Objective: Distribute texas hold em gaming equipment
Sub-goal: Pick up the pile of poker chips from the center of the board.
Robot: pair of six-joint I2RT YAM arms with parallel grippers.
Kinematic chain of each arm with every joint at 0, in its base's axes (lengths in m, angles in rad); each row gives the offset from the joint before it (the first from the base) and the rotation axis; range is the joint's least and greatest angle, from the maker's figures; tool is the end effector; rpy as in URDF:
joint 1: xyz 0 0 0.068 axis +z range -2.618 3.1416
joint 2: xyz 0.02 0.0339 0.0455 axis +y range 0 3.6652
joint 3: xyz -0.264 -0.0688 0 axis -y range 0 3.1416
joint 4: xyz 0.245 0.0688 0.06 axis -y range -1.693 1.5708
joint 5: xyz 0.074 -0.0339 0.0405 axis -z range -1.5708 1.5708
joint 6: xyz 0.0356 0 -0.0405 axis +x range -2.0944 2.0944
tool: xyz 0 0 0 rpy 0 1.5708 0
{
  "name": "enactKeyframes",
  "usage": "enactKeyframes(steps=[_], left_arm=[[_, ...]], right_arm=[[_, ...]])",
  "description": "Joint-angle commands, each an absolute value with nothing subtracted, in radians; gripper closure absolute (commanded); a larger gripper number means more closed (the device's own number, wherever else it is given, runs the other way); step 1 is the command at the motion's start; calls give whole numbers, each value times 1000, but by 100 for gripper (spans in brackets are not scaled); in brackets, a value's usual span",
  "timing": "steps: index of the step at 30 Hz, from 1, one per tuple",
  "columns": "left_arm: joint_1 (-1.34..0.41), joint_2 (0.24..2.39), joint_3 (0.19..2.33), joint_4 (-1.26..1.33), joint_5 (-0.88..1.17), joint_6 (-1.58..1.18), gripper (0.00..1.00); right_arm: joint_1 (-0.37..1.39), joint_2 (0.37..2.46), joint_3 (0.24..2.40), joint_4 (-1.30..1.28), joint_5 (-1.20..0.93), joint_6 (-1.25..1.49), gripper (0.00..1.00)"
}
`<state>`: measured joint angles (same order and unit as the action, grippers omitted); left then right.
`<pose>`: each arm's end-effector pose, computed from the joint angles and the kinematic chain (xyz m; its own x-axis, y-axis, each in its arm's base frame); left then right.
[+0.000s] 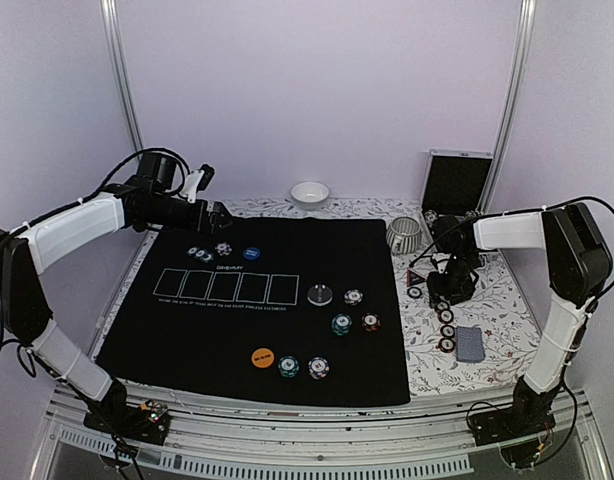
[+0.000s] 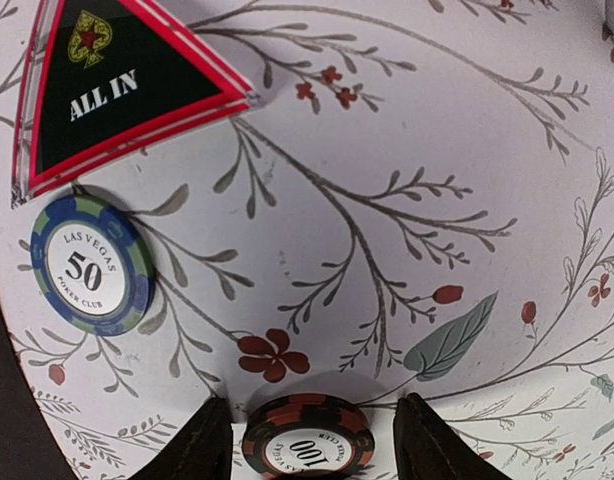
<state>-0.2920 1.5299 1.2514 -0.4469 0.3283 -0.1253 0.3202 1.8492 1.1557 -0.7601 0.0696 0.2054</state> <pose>0.3241 -0.1094 0.2962 -0.6933 0.0849 -0.7156 0.4202 0.8544 -0.3057 0.3160 0.1022 0.1481 -0.9853 -0.1124 -0.1286 -0.1076 0.9932 -0.0438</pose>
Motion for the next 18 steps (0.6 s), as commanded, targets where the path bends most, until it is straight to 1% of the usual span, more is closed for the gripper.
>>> enactKeyframes(steps=[1,9,14,16,18], left_arm=[[-280,1520,1240,-433,331,-126,2],[-276,1520,1240,-433,333,-126,2],[-276,1520,1240,-433,336,-127,2],[-277,1520,1239,-433,336,-127,2],[-276,1521,1240,-433,336,-127,2]], right_arm=[[320,1872,1146,-770,55,201,43],[329,1863,1150,-838,71,216,43],[333,1871,1151,-851,79,217,48],[336,1878,1152,-852,84,216,53],[338,1886,1152,-850,84,214,62]])
